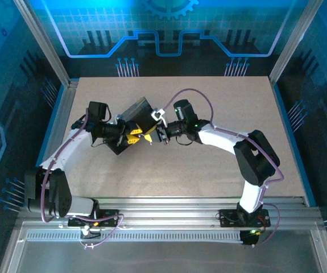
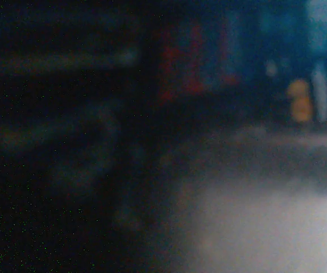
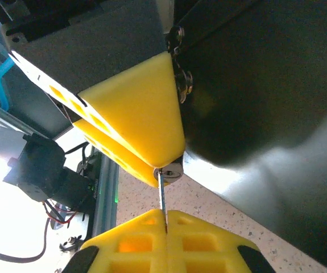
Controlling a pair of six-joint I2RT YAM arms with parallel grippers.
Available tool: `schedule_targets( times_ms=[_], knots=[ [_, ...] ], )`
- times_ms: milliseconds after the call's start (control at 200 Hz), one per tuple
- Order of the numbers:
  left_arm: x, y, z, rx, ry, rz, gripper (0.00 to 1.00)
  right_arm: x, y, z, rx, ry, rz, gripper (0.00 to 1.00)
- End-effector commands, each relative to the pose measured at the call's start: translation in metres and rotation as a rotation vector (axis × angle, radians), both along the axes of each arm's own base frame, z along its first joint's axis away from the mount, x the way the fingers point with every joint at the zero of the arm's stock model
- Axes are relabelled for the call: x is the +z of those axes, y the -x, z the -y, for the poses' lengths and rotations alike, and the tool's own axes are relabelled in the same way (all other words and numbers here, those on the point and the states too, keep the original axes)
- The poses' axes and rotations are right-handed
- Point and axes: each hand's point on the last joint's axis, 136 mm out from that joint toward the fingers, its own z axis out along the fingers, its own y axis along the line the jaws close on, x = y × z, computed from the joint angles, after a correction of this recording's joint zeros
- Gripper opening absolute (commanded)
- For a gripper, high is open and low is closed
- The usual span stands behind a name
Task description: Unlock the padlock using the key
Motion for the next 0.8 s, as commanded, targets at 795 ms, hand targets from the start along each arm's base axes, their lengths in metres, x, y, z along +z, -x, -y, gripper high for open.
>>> schedule_targets(
  times_ms=[795],
  knots=[
    [0.007, 0.02, 0.007, -0.024, 0.095, -0.092, 0.0, 0.014, -0.001, -0.011, 0.027, -0.042, 0.043, 0.0]
  ],
)
